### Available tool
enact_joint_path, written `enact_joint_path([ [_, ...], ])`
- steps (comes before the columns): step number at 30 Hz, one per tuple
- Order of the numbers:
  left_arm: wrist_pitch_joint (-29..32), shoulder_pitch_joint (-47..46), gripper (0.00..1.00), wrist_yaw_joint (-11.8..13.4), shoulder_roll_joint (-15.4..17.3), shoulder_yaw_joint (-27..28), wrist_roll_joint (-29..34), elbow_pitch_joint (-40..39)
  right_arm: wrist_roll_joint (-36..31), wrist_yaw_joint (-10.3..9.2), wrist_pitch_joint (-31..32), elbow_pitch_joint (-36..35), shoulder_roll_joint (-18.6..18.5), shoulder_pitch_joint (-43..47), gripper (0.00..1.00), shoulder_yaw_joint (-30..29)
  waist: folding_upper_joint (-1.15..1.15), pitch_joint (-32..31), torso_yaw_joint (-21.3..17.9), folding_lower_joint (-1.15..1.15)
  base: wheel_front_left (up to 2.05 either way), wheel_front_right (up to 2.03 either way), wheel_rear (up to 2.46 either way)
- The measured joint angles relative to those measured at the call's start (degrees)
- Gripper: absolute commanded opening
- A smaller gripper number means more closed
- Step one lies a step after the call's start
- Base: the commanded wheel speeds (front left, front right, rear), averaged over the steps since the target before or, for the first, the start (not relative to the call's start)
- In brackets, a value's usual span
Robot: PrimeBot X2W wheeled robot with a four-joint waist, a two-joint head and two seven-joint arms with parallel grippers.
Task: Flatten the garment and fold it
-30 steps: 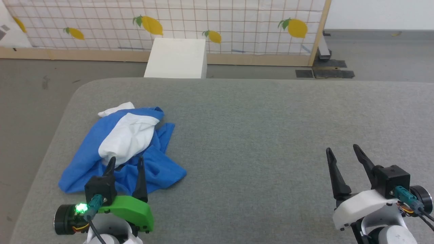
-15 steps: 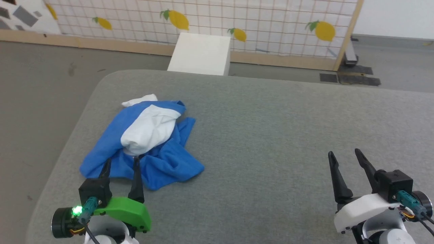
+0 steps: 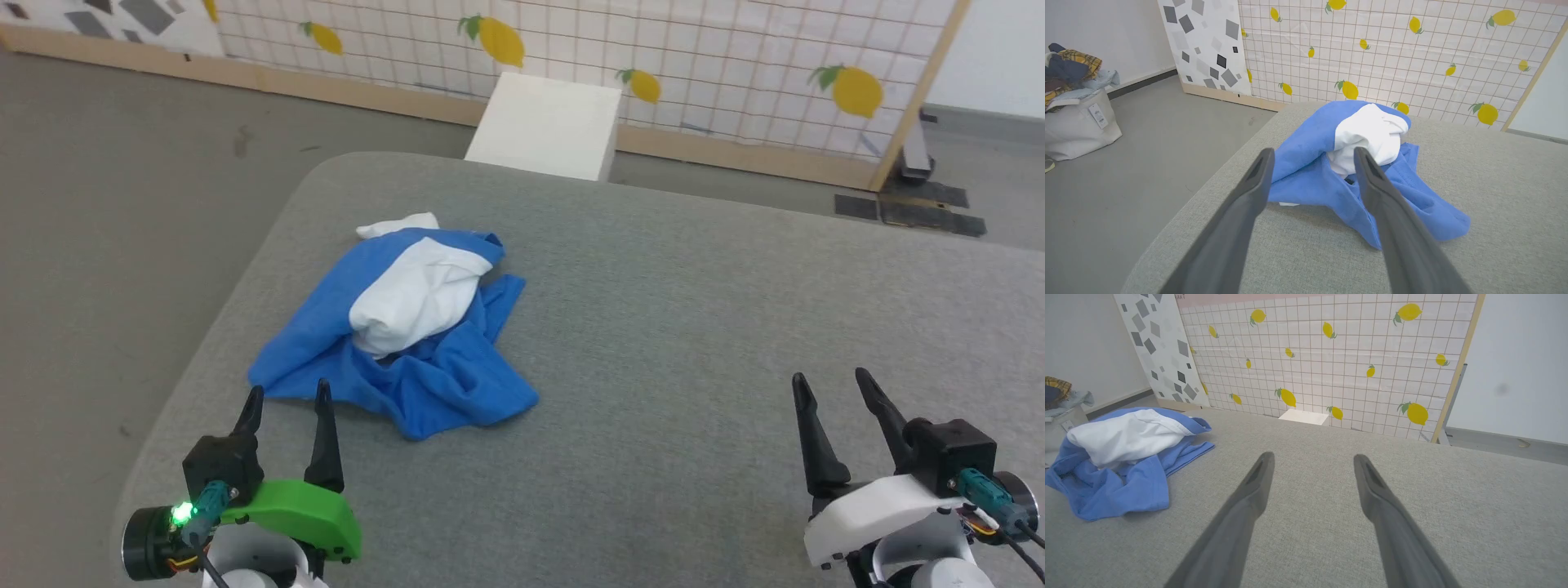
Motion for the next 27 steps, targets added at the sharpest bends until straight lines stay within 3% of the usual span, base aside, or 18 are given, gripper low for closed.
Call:
enact_joint_path([
  [27,-3.0,0.0,1.00,0.5,0.0,0.2,-2.4,2.8,2.5,0.00,-3.3,4.0,0.0,0.4,1.00,-0.7,0.00,-0.2,9.4,0.00,0.00,0.00,0.00],
])
